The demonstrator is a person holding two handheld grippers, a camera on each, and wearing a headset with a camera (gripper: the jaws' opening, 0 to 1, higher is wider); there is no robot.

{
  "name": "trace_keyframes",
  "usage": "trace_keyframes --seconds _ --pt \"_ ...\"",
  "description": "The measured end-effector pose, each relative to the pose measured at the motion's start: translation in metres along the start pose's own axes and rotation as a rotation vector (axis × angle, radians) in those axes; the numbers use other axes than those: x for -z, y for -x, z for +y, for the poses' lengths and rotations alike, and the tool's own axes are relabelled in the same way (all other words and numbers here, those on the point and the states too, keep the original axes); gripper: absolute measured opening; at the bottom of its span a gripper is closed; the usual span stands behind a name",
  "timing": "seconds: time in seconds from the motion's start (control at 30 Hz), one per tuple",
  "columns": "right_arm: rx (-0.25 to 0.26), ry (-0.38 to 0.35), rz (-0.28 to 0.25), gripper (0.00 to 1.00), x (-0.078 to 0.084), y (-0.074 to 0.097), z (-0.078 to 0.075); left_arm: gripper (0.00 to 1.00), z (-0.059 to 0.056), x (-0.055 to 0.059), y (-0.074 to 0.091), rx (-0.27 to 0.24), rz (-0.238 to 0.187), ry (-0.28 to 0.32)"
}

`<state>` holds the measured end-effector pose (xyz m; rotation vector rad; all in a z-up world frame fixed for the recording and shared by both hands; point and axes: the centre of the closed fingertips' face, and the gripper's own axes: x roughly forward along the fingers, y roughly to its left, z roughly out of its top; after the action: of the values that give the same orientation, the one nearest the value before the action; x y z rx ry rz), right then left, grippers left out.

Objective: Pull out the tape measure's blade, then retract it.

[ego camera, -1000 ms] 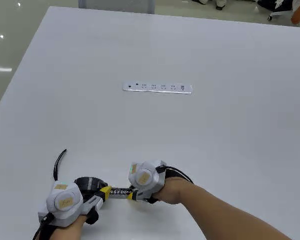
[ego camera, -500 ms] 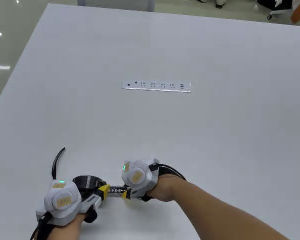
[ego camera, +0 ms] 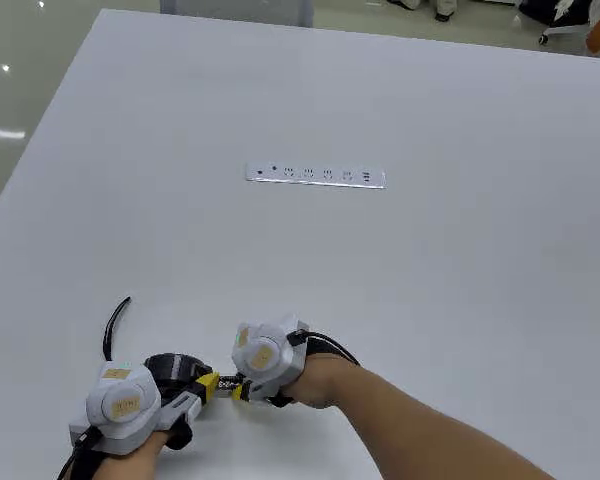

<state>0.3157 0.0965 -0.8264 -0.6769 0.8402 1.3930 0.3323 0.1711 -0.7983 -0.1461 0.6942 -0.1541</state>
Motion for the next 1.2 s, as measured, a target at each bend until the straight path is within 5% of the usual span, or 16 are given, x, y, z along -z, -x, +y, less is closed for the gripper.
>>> trace_keyframes --seconds 1.2 --pt "-0.024 0.012 -0.057 0.15 -0.020 -0.015 0.003 0.62 -0.001 0.001 0.001 0.004 0.007 -0.002"
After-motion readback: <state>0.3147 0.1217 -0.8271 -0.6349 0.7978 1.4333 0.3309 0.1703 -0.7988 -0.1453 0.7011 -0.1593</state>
